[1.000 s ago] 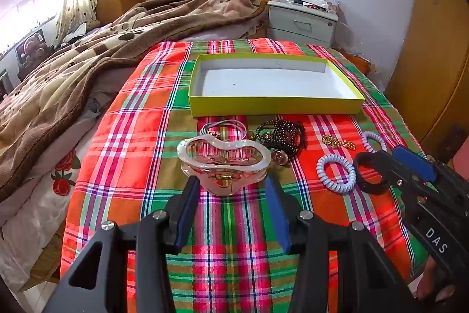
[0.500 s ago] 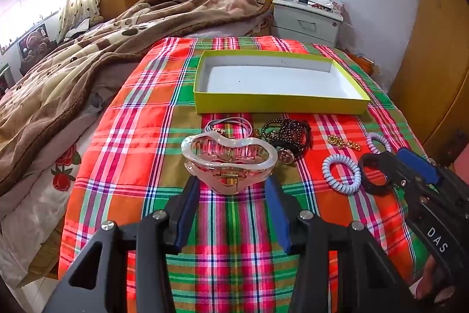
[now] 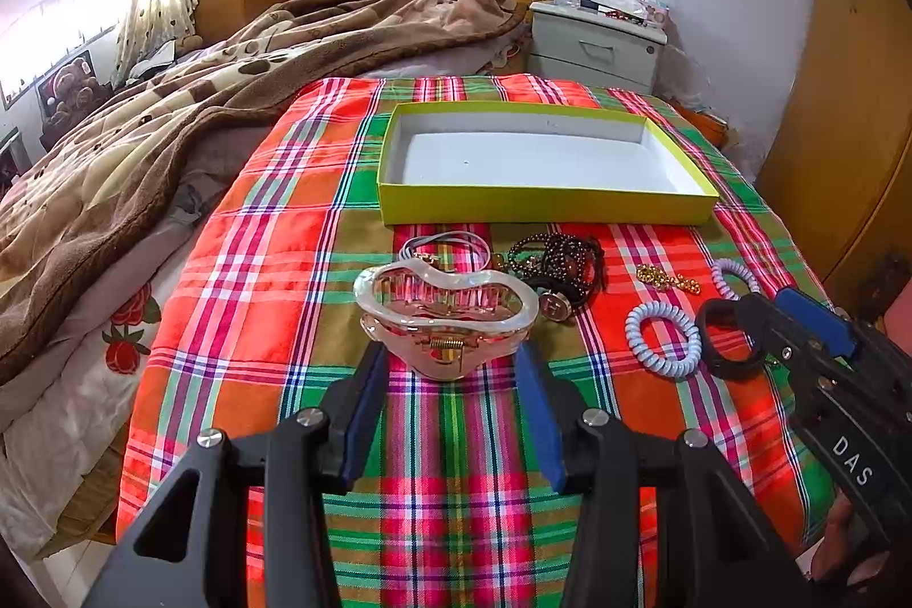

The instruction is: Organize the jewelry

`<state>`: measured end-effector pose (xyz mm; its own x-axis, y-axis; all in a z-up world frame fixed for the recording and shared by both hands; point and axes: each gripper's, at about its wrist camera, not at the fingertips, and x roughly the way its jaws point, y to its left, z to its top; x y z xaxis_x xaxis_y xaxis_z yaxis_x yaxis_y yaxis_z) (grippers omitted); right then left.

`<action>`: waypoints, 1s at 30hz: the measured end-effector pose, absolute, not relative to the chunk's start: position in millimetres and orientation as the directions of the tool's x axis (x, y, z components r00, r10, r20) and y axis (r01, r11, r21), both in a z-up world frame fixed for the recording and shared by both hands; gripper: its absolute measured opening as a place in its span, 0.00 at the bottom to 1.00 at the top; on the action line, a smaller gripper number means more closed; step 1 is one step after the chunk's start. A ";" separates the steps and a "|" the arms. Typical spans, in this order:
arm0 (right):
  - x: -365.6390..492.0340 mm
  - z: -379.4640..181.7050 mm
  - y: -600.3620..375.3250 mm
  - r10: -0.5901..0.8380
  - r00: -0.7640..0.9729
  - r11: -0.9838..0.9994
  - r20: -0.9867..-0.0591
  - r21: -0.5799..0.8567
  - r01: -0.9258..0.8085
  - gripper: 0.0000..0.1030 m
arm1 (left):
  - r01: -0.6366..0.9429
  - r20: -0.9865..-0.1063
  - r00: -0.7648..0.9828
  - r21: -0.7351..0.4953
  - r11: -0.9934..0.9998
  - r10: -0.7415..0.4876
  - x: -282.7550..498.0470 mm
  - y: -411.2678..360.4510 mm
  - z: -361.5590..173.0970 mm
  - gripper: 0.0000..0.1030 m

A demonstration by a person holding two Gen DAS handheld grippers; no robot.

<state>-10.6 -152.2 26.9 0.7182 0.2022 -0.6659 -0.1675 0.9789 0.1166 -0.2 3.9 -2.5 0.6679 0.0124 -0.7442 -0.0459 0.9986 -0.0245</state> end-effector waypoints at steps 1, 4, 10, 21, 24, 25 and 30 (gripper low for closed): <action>-10.8 27.0 -152.3 0.202 0.717 0.979 -0.667 0.116 -0.169 0.40 | -0.046 -0.744 0.669 -0.027 0.999 0.011 -0.2 4.5 -3.0 0.47; -10.6 27.4 -152.3 0.203 0.719 0.979 -0.665 0.116 -0.168 0.40 | -0.043 -0.739 0.674 -0.015 0.999 0.018 -1.8 3.7 -0.9 0.47; -10.1 27.5 -151.5 0.202 0.719 0.979 -0.665 0.116 -0.169 0.40 | -0.045 -0.741 0.671 -0.015 0.999 0.019 -0.2 3.3 -1.5 0.47; -11.7 27.7 -151.6 0.201 0.719 0.979 -0.666 0.115 -0.168 0.40 | -0.049 -0.739 0.674 -0.011 0.999 0.025 1.1 0.1 0.0 0.47; -11.8 27.7 -151.9 0.202 0.718 0.979 -0.666 0.115 -0.168 0.40 | -0.049 -0.739 0.673 -0.011 0.999 0.025 0.6 0.4 -0.3 0.47; -11.7 27.8 -151.8 0.202 0.718 0.979 -0.666 0.115 -0.168 0.40 | -0.047 -0.740 0.672 -0.010 0.999 0.024 0.9 0.3 -0.1 0.47; -11.7 27.8 -151.6 0.201 0.718 0.979 -0.666 0.114 -0.168 0.40 | -0.047 -0.740 0.672 -0.011 0.999 0.023 0.6 0.8 -0.5 0.47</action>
